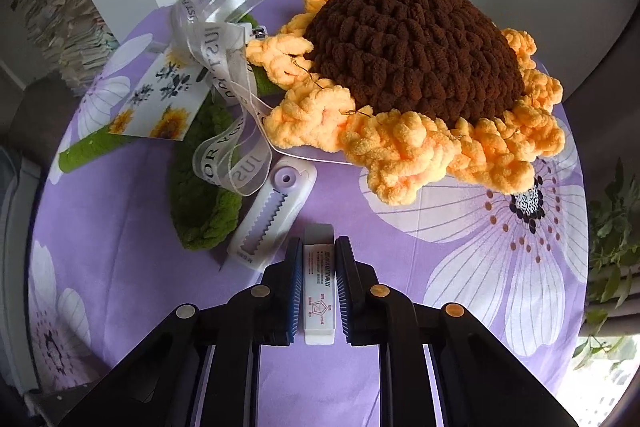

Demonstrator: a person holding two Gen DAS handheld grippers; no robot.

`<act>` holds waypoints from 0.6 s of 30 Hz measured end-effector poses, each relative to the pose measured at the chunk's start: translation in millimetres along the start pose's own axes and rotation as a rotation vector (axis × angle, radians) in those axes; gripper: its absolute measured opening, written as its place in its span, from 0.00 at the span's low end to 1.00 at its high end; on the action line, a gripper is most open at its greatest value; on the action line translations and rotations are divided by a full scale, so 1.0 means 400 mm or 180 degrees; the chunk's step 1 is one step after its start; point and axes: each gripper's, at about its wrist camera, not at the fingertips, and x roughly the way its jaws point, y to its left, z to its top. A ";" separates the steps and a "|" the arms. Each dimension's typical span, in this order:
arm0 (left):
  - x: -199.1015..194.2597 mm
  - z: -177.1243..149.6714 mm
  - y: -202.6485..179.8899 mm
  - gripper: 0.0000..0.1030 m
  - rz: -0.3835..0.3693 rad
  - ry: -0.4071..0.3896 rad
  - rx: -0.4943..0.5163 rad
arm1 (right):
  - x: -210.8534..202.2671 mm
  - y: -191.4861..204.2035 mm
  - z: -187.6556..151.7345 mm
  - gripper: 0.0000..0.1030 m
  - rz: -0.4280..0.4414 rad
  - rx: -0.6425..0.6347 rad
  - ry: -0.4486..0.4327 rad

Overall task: Organize stationery
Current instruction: 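Lift the white eraser and drop it into the pen holder cup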

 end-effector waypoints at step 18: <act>-0.002 0.001 0.000 0.69 0.0003 0.0005 -0.0012 | -0.434 0.030 -0.213 0.17 0.1061 -0.0252 -0.1353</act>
